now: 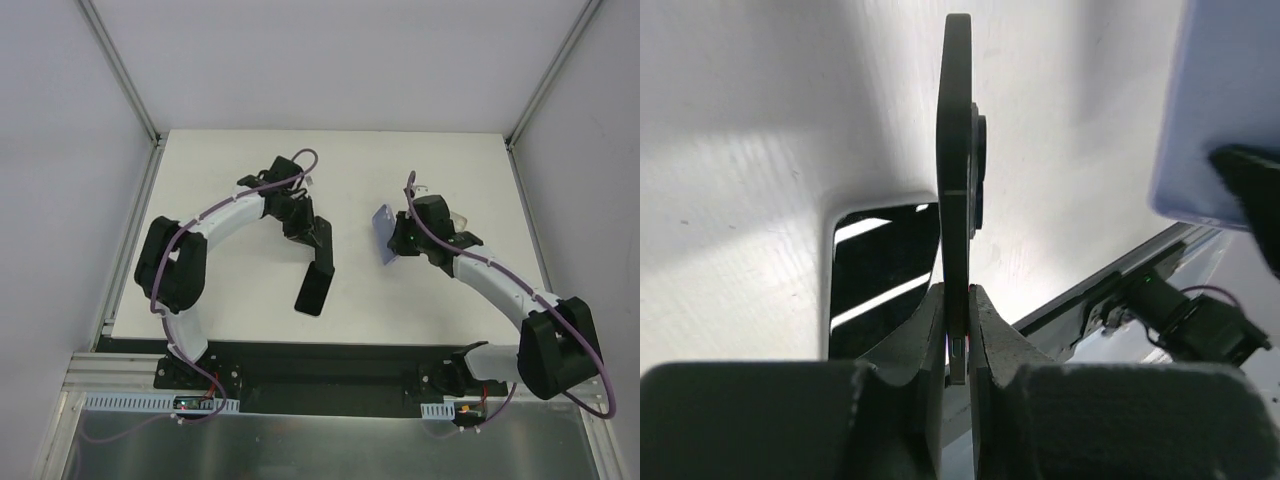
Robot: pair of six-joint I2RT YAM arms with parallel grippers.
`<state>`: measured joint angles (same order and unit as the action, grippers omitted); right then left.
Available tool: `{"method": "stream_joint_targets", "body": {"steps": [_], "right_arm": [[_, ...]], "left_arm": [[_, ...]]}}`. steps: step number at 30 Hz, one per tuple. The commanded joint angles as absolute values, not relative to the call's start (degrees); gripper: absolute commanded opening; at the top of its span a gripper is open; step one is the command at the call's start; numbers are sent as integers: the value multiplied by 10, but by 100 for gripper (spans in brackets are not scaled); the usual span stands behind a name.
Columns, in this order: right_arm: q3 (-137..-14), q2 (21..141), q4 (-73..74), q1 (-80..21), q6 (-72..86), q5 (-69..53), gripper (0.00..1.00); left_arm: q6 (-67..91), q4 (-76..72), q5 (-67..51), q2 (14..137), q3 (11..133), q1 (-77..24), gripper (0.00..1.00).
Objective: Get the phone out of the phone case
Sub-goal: Place the phone case at the center of the board, then place the phone at the center of the board.
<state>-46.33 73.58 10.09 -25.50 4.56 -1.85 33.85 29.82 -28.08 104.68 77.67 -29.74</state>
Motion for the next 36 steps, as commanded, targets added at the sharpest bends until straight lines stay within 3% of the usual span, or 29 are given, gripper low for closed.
{"method": "stream_joint_targets", "body": {"steps": [1, 4, 8, 11, 12, 14, 15, 16, 36], "right_arm": [[-489, 768, 97, -229, 78, -20, 1], [-505, 796, 58, -201, 100, -41, 1], [-571, 895, 13, -184, 138, -105, 5], [-633, 970, 13, -182, 152, -118, 15], [-645, 984, 14, -177, 156, -118, 36], [-663, 1009, 16, -173, 168, -111, 63], [-666, 1012, 26, -171, 168, -106, 85], [-669, 1009, 33, -171, 162, -86, 95], [-535, 766, 187, -165, 65, 111, 96]], "left_arm": [[341, 282, -287, 986, 820, -254, 0], [323, 296, -263, 988, 829, -217, 0], [292, 351, -137, 1014, 888, -198, 0], [268, 396, -63, 1045, 939, -197, 0], [263, 420, -15, 1054, 953, -196, 0], [242, 437, 33, 1072, 983, -196, 0], [234, 445, 83, 1082, 991, -195, 0], [218, 456, 102, 1087, 999, -195, 0], [147, 481, 393, 1239, 1086, -202, 0]]}}
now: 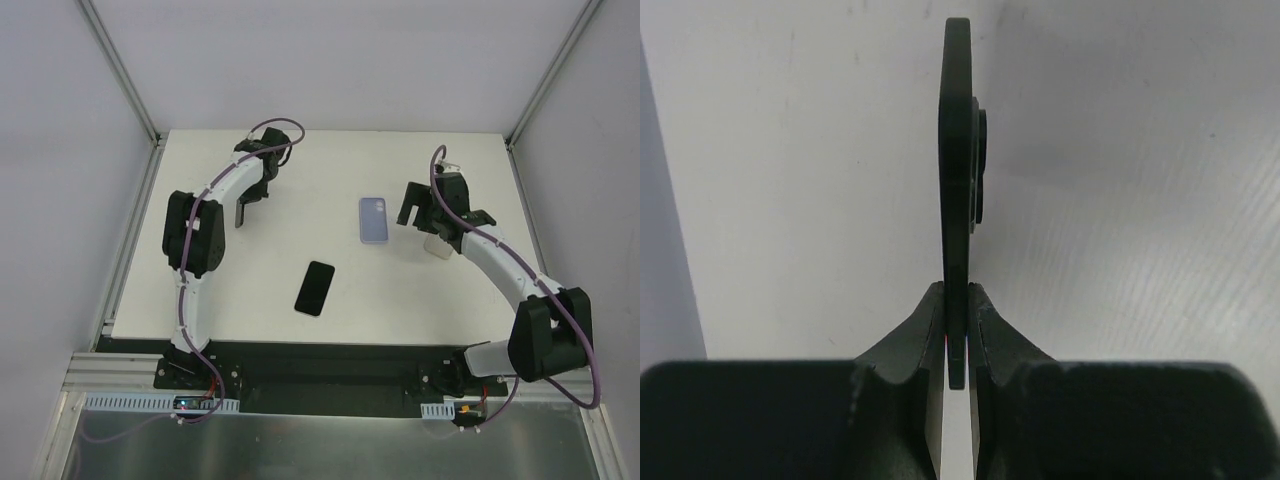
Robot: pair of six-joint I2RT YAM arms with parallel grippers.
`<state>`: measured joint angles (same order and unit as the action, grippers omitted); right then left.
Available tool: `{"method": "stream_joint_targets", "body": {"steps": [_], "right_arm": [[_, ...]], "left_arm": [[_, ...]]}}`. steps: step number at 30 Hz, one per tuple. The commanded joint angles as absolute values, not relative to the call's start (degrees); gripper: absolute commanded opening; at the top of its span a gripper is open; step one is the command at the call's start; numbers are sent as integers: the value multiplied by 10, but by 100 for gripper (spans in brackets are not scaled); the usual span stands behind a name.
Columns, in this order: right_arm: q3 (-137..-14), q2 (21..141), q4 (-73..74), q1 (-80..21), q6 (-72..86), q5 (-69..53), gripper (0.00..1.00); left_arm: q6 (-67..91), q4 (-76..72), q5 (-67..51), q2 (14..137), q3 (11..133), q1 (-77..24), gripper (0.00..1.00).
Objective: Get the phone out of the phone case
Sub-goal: Place the phone at the center of the board.
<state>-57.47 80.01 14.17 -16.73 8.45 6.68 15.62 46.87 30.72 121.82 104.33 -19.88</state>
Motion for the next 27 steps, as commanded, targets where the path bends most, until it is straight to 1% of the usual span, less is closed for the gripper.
{"method": "stream_joint_targets", "body": {"steps": [1, 3, 5, 6, 7, 8, 9, 14, 18, 21, 23, 27], "right_arm": [[-527, 750, 188, -164, 68, 114, 96], [-507, 734, 193, -164, 71, 115, 96], [-500, 716, 200, -164, 70, 118, 96], [-497, 713, 209, -165, 69, 120, 96], [-498, 704, 214, -164, 69, 126, 96], [-499, 701, 219, -165, 65, 128, 96], [-500, 697, 228, -165, 64, 132, 96], [-514, 672, 250, -164, 57, 146, 96], [-527, 657, 272, -164, 52, 150, 96], [-538, 650, 296, -164, 49, 156, 96], [-541, 648, 310, -165, 49, 170, 96], [-534, 638, 344, -165, 49, 193, 96]], "left_arm": [[149, 482, 388, 1245, 1092, -202, 0], [151, 482, 360, 1260, 1107, -202, 2], [160, 482, 316, 1264, 1116, -202, 13], [163, 481, 302, 1264, 1118, -202, 21], [170, 481, 274, 1262, 1119, -202, 23], [171, 481, 263, 1259, 1121, -201, 29], [174, 481, 251, 1256, 1121, -201, 31], [178, 478, 192, 1241, 1120, -202, 33], [190, 476, 141, 1194, 1100, -201, 33], [203, 461, 93, 1134, 1053, -201, 34], [207, 448, 74, 1098, 993, -201, 34], [207, 419, 46, 984, 875, -201, 35]]}}
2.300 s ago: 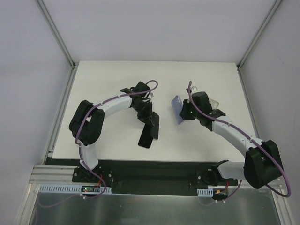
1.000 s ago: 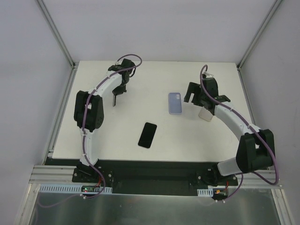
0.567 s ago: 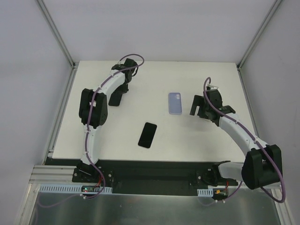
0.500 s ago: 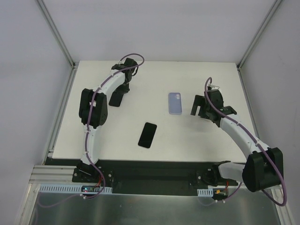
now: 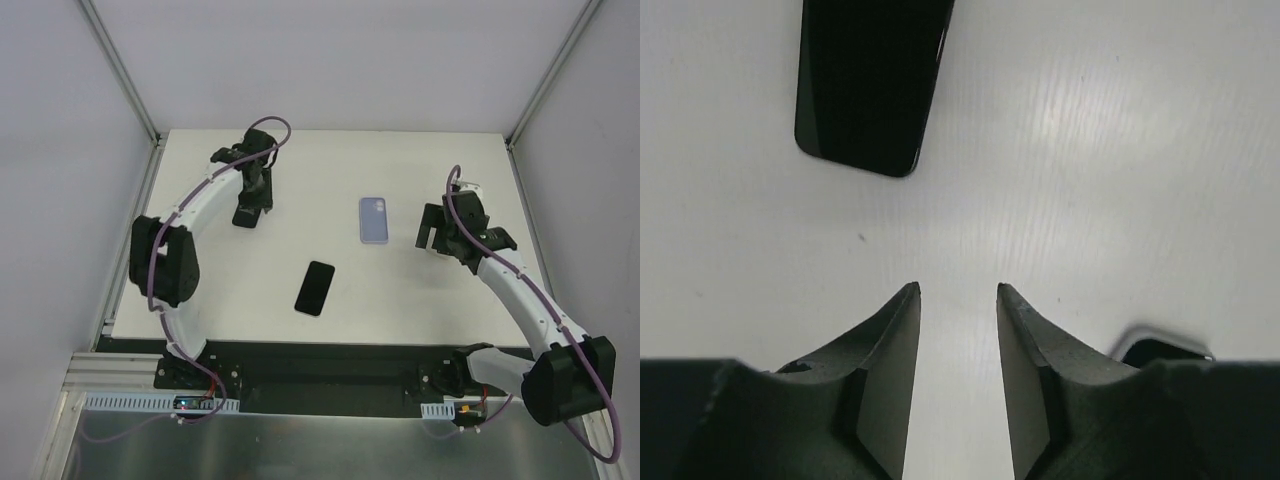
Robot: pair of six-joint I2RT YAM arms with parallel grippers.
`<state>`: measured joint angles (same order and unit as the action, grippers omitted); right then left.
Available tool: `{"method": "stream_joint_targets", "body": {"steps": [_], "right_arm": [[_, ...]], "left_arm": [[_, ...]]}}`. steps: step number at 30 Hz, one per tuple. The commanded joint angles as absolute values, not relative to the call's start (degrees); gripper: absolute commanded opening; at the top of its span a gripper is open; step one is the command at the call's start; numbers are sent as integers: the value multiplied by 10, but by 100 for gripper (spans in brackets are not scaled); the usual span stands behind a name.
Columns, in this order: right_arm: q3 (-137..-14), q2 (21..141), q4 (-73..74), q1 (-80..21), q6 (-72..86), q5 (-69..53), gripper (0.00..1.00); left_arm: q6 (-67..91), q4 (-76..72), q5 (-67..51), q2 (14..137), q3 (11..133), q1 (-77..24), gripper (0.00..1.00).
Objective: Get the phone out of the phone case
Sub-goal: Place the phone at the center of the board, then reset both arms
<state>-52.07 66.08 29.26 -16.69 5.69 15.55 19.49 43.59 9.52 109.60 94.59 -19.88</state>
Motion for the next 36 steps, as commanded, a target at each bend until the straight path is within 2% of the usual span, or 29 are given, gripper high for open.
{"method": "stream_joint_targets", "body": {"steps": [1, 4, 10, 17, 24, 36], "right_arm": [[-531, 635, 346, -166, 47, 198, 96], [-522, 619, 359, -166, 45, 200, 96], [-502, 575, 374, -165, 47, 215, 96], [-468, 541, 391, -166, 61, 221, 96], [-419, 483, 403, -166, 77, 228, 96], [-417, 433, 417, -165, 82, 240, 96]], "left_arm": [[205, 408, 32, 964, 825, -201, 37], [194, 397, 19, 890, 735, -201, 45], [207, 398, 1, 752, 599, -200, 49], [233, 398, -27, 636, 521, -200, 60], [247, 399, -47, 626, 500, -200, 63], [258, 398, -61, 642, 534, -200, 67]]}}
